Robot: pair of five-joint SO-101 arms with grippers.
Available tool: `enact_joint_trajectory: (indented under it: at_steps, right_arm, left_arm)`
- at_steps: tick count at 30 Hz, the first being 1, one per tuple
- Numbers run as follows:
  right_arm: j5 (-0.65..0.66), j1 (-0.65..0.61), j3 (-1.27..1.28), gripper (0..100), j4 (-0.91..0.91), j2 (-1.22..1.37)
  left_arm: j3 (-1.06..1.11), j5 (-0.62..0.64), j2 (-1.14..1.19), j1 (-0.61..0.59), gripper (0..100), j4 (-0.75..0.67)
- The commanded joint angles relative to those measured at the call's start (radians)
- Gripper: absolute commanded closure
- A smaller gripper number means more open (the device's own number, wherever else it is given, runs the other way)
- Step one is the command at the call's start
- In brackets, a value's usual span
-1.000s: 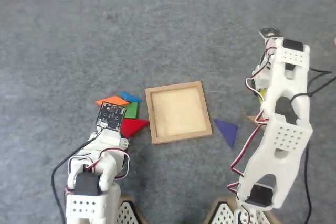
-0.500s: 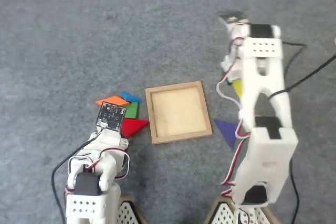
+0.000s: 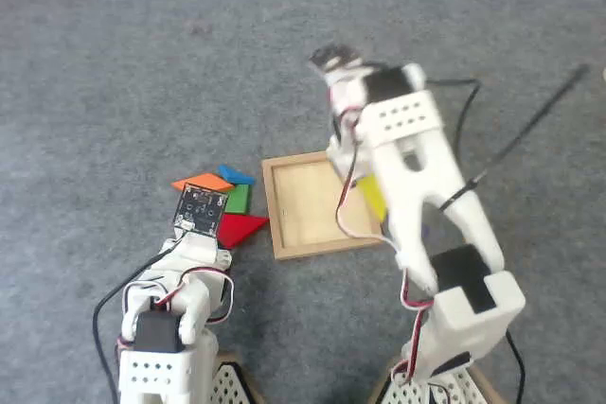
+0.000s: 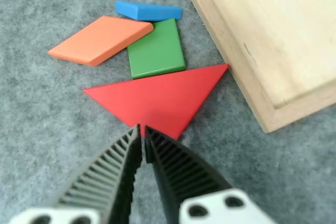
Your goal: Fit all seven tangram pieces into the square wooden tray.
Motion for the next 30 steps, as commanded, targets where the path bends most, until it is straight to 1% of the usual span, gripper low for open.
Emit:
enact_joint_trajectory:
  at_steps: [1, 6, 8, 10, 15, 25, 27, 30]
  right_arm:
    - [-0.117, -0.025, 0.077, 79.4, -0.139, -0.068]
    - [-0.233, -0.038, 0.078, 79.4, -0.239, 0.027]
    - [-0.293, -0.077, 0.078, 79.4, -0.286, 0.074]
    - [-0.322, -0.134, 0.078, 79.4, -0.318, 0.108]
    - [-0.336, -0.239, 0.043, 79.4, -0.337, 0.143]
    - [-0.338, -0.306, -0.011, 78.9, -0.348, 0.242]
    - [-0.353, -0.306, -0.032, 76.5, -0.323, 0.248]
    - [-0.408, -0.306, -0.052, 65.8, -0.298, 0.255]
  left_arm:
    - [-0.008, 0.009, -0.021, -0.006, 98, 0.005]
    - [-0.008, 0.009, -0.021, -0.006, 98, 0.005]
    - [-0.008, 0.009, -0.021, -0.005, 98, 0.005]
    - [-0.008, 0.009, -0.021, -0.006, 98, 0.005]
    - [-0.008, 0.009, -0.021, -0.006, 98, 0.005]
    - [-0.008, 0.009, -0.021, -0.006, 98, 0.005]
    - [-0.008, 0.009, -0.021, -0.006, 98, 0.005]
    - [-0.008, 0.009, -0.021, -0.006, 98, 0.005]
